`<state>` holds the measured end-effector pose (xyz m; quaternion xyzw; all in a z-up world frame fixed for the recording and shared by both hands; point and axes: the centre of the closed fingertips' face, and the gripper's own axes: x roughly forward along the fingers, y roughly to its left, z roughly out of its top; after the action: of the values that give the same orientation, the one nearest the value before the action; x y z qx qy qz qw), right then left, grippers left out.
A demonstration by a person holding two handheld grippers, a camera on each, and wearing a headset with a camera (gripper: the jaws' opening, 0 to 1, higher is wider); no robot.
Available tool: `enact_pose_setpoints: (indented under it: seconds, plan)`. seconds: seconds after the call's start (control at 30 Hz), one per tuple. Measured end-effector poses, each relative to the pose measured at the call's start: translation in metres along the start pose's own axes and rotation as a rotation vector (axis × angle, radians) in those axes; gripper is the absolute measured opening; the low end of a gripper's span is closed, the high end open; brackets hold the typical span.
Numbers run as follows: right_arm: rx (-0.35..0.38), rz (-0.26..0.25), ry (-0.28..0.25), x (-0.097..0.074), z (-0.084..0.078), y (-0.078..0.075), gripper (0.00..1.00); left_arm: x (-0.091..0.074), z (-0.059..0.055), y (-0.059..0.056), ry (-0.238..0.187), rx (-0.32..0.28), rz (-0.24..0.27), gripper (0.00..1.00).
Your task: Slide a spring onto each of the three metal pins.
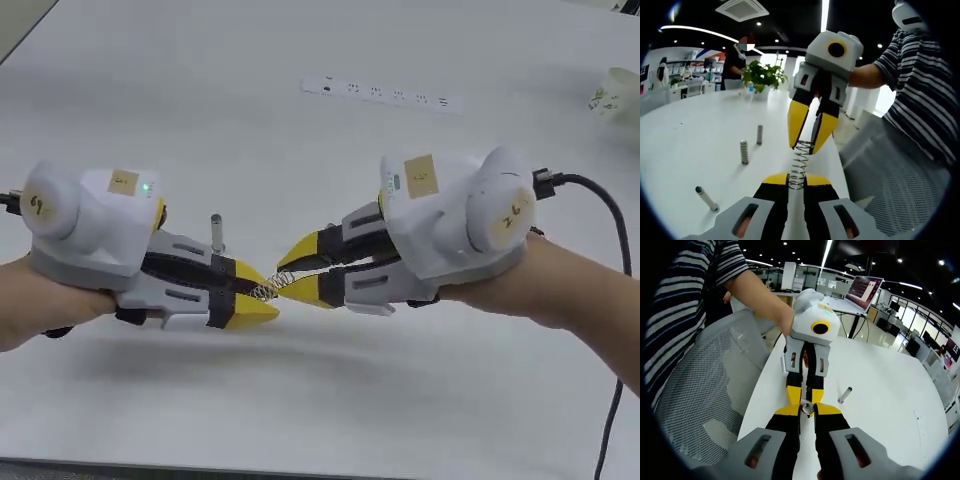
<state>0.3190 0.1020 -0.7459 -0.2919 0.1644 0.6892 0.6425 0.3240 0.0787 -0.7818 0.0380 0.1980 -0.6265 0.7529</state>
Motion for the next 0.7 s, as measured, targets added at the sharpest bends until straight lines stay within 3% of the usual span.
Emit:
enact_pose_setpoints:
  seconds: [0.1,0.4,0.7]
  plan:
    - [0.027,-0.002,-0.039,0.002,0.008,-0.002,0.07,0.001,0.001,-0.002,-0.003,0.003,-0.007,0.02]
    - [0.026,-0.028,-0.068,0.006,0.015,-0.005,0.07,0.005,0.006,-0.002,0.007,0.023,-0.01,0.02]
    - [-0.037,-0.063,-0.052,0.007,0.014,-0.003,0.07,0.006,0.004,0.0,0.019,0.008,-0.006,0.03]
